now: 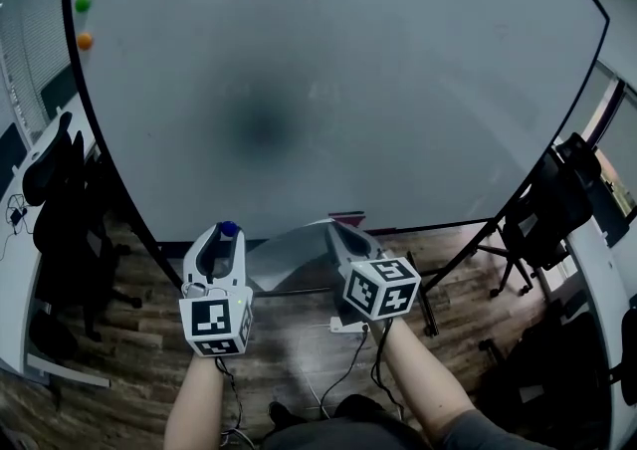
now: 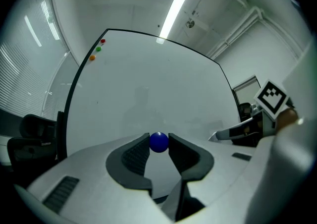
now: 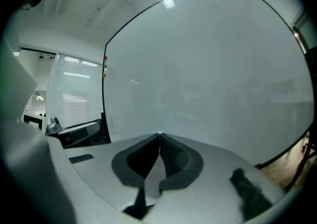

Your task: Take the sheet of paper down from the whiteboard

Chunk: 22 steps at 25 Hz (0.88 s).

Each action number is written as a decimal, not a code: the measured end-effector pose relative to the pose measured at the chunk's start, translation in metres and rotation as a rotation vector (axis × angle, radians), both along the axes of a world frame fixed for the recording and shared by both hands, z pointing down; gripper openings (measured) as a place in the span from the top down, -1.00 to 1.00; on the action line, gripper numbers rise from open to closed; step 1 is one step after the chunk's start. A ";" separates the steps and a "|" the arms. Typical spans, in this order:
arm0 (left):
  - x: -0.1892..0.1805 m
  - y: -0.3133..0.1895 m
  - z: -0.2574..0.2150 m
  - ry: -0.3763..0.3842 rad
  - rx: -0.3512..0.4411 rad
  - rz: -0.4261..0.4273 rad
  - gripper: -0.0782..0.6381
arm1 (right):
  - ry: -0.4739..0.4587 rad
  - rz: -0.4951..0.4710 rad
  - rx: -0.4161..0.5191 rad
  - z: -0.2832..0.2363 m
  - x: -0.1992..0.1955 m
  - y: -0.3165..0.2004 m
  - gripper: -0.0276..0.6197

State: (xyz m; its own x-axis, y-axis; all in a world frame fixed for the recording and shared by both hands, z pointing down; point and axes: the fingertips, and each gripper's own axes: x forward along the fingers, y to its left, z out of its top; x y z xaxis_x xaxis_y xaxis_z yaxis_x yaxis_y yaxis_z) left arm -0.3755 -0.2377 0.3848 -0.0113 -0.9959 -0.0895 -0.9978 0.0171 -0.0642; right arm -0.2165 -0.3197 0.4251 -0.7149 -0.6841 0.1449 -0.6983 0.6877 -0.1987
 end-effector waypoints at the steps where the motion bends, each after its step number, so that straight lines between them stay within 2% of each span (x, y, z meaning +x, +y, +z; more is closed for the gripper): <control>1: 0.002 0.003 0.004 0.000 -0.008 -0.007 0.43 | 0.004 -0.003 0.008 0.000 0.003 0.000 0.84; 7: 0.029 0.009 0.012 -0.004 -0.037 -0.080 0.43 | 0.017 -0.045 0.044 -0.001 0.036 -0.004 0.84; 12: 0.081 0.016 0.013 -0.004 -0.046 -0.133 0.43 | -0.004 -0.104 0.027 0.001 0.077 -0.008 0.84; 22: 0.190 0.044 0.020 0.009 -0.044 -0.266 0.43 | -0.005 -0.248 0.062 0.004 0.173 0.001 0.84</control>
